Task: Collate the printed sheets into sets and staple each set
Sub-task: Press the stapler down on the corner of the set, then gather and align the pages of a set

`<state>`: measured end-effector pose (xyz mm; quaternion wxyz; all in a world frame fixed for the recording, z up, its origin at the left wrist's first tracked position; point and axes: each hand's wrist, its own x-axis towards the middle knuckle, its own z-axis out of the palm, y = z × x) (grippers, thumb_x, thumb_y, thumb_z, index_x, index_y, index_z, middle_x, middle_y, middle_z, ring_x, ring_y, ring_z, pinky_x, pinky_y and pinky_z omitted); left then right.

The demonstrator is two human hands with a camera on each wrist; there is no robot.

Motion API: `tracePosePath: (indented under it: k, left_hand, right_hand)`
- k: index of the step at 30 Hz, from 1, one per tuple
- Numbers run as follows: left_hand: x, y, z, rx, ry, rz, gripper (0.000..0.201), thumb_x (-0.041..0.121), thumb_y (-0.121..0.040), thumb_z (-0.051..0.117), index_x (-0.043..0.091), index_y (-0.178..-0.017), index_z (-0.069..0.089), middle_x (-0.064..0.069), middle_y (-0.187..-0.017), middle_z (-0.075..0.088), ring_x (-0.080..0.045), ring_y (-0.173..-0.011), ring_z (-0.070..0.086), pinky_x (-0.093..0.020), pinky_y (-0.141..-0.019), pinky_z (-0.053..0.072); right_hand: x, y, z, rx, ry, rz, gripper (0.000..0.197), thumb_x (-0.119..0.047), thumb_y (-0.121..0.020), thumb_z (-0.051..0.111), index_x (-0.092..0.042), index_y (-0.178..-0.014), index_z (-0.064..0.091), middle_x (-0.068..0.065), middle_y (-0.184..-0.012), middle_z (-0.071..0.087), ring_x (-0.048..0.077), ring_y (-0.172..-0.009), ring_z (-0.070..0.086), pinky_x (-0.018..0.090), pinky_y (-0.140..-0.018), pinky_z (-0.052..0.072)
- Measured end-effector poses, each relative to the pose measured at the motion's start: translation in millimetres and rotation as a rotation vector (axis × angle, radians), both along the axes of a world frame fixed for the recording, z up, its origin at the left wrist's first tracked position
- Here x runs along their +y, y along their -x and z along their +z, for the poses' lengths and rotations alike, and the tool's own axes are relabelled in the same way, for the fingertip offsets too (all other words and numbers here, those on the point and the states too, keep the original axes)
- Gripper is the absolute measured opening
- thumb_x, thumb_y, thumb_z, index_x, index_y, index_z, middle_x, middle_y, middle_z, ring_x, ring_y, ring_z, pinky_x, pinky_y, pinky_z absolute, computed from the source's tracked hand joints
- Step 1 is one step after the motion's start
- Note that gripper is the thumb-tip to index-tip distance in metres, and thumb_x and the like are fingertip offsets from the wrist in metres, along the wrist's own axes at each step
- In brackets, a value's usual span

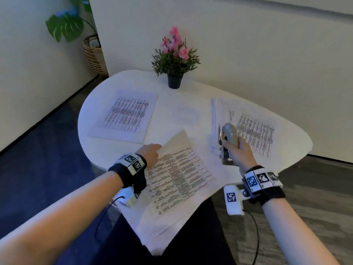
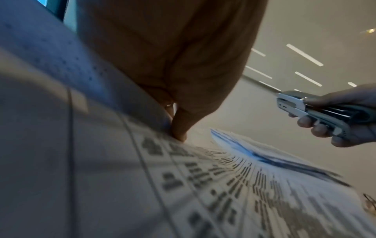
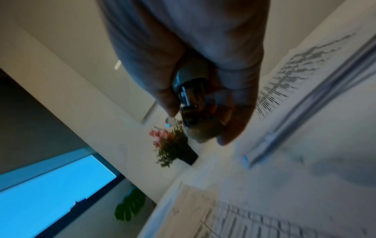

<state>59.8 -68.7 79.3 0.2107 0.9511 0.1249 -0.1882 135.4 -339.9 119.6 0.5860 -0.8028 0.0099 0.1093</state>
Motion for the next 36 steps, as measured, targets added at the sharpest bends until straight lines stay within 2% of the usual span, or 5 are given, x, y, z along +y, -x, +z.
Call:
tracePosePath:
  k: [3,10,15,25,36]
  left_hand:
    - [0,12,-14,0.014,-0.093,-0.032,0.063,0.026,-0.097,0.052,0.018,-0.151,0.020,-0.010,-0.150,0.030,-0.027,-0.134,0.037,-0.037,-0.106,0.036]
    - [-29,22,-23,-0.071,-0.172,-0.394,0.067,0.048,-0.093,0.052,0.026,-0.150,0.024,0.004,-0.159,0.012,-0.022,-0.143,0.019,-0.043,-0.110,0.029]
    - [-41,13,-17,-0.033,-0.279,-0.470,0.077,0.061,-0.090,0.045,0.026,-0.152,0.016,0.006,-0.159,0.013,-0.021,-0.143,0.022,-0.043,-0.112,0.030]
    - [-27,18,-6,-0.133,-0.483,-0.429,0.065,0.066,-0.088,0.042,0.027,-0.141,0.038,-0.002,-0.143,0.043,-0.023,-0.129,0.041,-0.044,-0.112,0.025]
    - [-47,2,-21,-0.061,-0.330,-0.582,0.080,0.071,-0.087,0.037,0.034,-0.152,0.008,0.008,-0.160,0.007,-0.023,-0.144,0.017,-0.044,-0.104,0.038]
  right_hand:
    - [9,3,-25,0.023,0.250,0.136,0.026,-0.023,-0.089,0.062,-0.007,-0.108,0.053,0.016,-0.095,0.065,0.034,-0.084,0.064,0.049,-0.078,0.054]
    - [33,1,-54,-0.025,0.699,0.345,0.023,-0.027,-0.093,0.057,-0.012,-0.106,0.046,0.007,-0.088,0.052,0.021,-0.070,0.051,0.027,-0.058,0.038]
    - [38,-6,-56,-0.096,0.885,0.317,0.037,-0.030,-0.089,0.057,-0.003,-0.114,0.051,0.019,-0.109,0.056,0.034,-0.093,0.057,0.036,-0.076,0.047]
    - [2,-8,-46,0.067,0.773,0.301,0.034,-0.023,-0.088,0.060,-0.014,-0.062,0.042,0.003,-0.058,0.039,0.017,-0.050,0.037,0.024,-0.047,0.027]
    - [33,3,-61,-0.013,0.985,0.379,0.042,-0.038,-0.094,0.050,-0.005,-0.119,0.043,0.013,-0.101,0.058,0.029,-0.085,0.057,0.032,-0.067,0.042]
